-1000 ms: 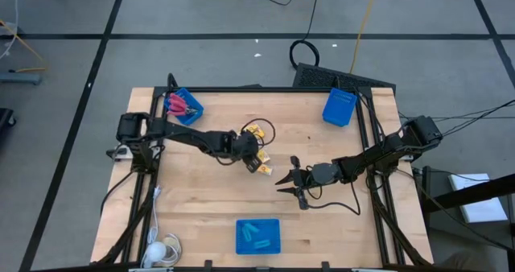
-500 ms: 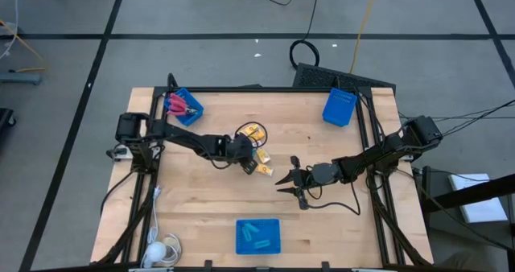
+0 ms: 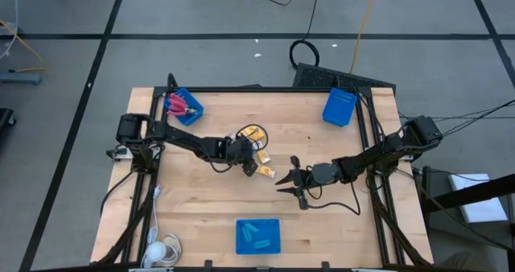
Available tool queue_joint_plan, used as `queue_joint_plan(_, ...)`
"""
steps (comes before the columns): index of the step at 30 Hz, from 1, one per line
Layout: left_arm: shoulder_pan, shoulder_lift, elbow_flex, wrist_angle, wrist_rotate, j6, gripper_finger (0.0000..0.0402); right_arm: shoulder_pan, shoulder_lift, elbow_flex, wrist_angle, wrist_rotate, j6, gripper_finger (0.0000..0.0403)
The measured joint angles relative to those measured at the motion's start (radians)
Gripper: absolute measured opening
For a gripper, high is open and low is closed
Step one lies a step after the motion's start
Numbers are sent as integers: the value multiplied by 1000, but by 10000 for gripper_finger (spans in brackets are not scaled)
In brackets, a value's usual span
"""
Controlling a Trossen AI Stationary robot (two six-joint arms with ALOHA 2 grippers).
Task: Pick & Place School Supplies
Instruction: Put the blue eraser into the bottom blue bin
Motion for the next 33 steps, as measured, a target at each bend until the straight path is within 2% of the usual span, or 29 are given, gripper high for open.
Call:
queue_joint_plan(4,-1,15,1,1,-23,-52,238,0,0,0,0,0,0,91)
queue_joint_plan(11,-3,31,2,-6,-27,-52,200,0,0,0,0,0,0,91)
queue_joint_plan(23,-2,27,1,-14,-29,-11,95,0,0,0,0,0,0,91)
queue_joint_plan(33,-48,-75,-4,-68,10,69,86,0,0,0,0,0,0,91)
